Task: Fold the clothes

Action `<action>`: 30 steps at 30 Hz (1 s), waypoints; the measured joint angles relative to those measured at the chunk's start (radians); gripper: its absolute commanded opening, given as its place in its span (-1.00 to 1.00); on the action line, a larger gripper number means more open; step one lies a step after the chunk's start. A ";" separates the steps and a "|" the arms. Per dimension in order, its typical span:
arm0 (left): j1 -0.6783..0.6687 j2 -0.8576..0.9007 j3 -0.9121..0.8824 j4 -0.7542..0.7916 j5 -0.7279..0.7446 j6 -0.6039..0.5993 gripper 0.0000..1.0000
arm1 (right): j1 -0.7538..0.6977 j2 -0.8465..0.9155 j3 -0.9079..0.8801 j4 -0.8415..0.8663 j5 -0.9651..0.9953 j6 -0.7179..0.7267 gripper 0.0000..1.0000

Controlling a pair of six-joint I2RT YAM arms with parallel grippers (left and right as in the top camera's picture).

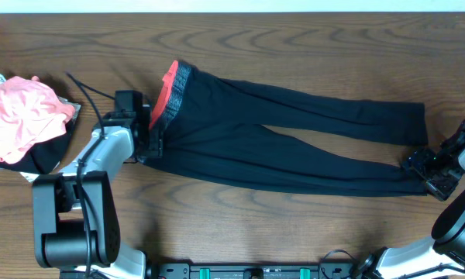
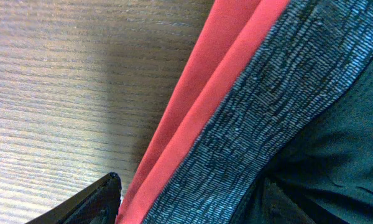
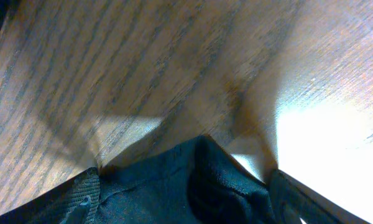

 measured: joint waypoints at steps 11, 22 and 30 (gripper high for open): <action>0.039 0.002 -0.010 -0.035 0.126 0.011 0.42 | 0.000 0.000 0.000 0.000 0.000 0.000 0.72; 0.039 0.002 -0.008 -0.090 0.163 0.014 -0.37 | 0.000 0.000 0.000 -0.003 -0.003 0.000 0.74; 0.039 0.002 -0.008 -0.099 0.190 0.007 -0.62 | 0.000 0.000 0.000 -0.024 -0.001 0.000 0.68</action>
